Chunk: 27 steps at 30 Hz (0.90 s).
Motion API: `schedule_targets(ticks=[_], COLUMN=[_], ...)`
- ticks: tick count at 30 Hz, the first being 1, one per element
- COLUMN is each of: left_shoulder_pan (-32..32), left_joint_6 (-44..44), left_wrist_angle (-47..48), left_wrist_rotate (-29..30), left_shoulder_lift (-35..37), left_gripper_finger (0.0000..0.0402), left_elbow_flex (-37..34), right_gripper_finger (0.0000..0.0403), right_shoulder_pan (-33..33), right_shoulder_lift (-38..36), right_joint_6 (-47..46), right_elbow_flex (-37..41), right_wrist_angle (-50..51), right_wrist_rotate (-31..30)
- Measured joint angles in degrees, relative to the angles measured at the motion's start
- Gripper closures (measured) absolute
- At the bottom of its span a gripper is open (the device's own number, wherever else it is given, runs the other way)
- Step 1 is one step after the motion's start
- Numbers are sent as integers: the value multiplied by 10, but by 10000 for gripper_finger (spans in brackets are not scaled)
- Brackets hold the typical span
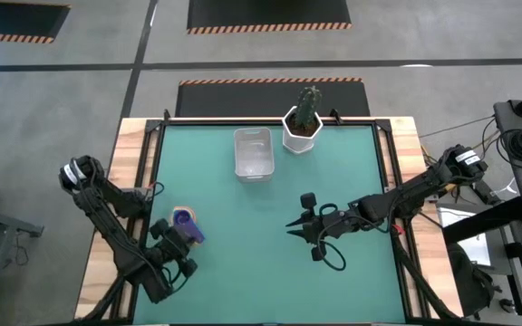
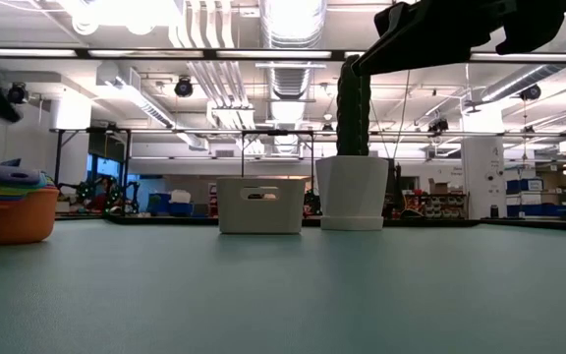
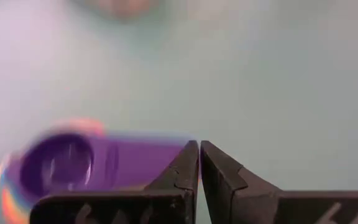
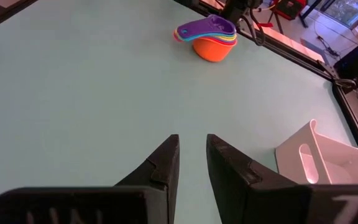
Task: Nest measuring cups in basket
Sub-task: Stack the violet measuring cup on top of the blue measuring cup
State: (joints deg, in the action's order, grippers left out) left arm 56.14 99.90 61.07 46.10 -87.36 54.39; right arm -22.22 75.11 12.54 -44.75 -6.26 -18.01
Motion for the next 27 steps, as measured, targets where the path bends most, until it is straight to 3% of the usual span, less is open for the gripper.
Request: schedule_targets(ticks=[3, 6, 12, 18, 27], left_shoulder_pan=[-17, -57, -149, -186, -183], left_joint_6=[10, 14, -68, -136, -146], left_wrist_angle=[0, 0, -6, -9, -10], left_wrist_rotate=[95, 108, -19, -126, -170], left_shoulder_lift=[-4, -7, -10, -10, -10], left_gripper_finger=[402, 402, 402, 402, 402], left_elbow_flex=[-2, -6, -7, -7, -7], right_gripper_finger=[335, 335, 335, 335, 335], right_shoulder_pan=[0, 0, 0, 0, 0], right_shoulder_lift=[0, 0, 0, 0, 0], right_joint_6=[-1, 0, 3, 4, 3], right_elbow_flex=[0, 0, 0, 0, 0], right_wrist_angle=[0, -1, -1, 0, 0], right_wrist_rotate=[0, 0, 0, 0, 0])
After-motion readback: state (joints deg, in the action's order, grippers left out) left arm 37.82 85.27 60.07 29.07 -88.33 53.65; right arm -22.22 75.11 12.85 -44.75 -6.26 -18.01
